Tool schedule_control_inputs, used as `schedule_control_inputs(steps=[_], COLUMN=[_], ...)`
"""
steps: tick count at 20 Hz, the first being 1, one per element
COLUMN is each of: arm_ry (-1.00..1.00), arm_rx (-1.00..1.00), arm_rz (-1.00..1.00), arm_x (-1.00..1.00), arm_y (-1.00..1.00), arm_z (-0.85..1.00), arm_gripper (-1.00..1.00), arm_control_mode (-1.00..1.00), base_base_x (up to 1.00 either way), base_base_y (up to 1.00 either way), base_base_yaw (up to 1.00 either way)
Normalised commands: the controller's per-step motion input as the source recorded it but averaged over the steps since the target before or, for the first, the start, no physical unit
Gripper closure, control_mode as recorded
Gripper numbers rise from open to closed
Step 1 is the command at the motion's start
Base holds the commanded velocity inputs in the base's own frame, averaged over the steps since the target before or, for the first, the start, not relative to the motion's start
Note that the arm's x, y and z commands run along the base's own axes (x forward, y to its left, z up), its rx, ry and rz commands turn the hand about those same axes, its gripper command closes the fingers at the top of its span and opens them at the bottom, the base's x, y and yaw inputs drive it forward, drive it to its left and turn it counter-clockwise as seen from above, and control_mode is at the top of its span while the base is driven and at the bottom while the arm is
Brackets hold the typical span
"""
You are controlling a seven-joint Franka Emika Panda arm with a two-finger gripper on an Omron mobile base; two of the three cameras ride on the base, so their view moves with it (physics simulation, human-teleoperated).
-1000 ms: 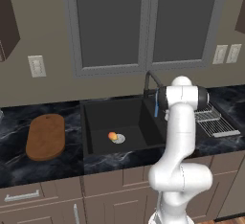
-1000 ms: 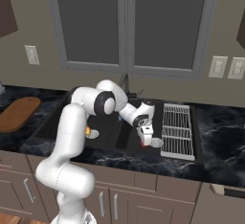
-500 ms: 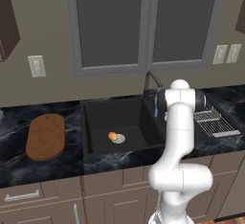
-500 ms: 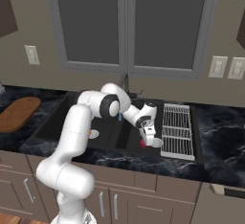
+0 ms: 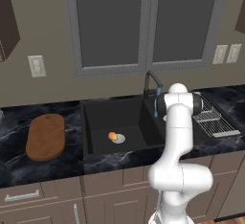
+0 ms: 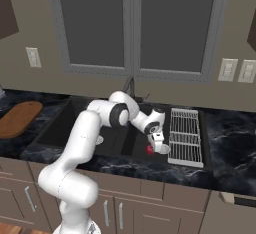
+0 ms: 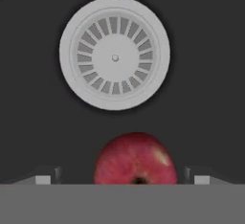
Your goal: Pick the mango, apple from the sink and place them on the cutting board to airdry. Then turn off the sink faucet.
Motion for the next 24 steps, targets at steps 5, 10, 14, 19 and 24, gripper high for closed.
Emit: schedule_control_inputs(steps=[5, 10, 14, 19, 24], arm_ry=[0.01, 0.02, 0.05, 0.07, 0.06], arm_rx=[0.00, 0.00, 0.01, 0.02, 0.02], arm_rz=[0.00, -0.01, -0.02, -0.03, -0.04], arm_x=[0.13, 0.01, 0.00, -0.01, -0.11], arm_y=[-0.02, -0.01, 0.00, 0.01, 0.14], arm_z=[-0.18, -0.19, -0.28, -0.36, -0.41], arm_gripper=[-1.00, -1.00, -1.00, -1.00, -1.00], arm_control_mode=[-1.00, -1.00, -1.00, -1.00, -1.00], base_base_x=[0.00, 0.00, 0.00, 0.00, 0.00], base_base_y=[0.00, 0.00, 0.00, 0.00, 0.00], base_base_yaw=[0.00, 0.00, 0.00, 0.00, 0.00])
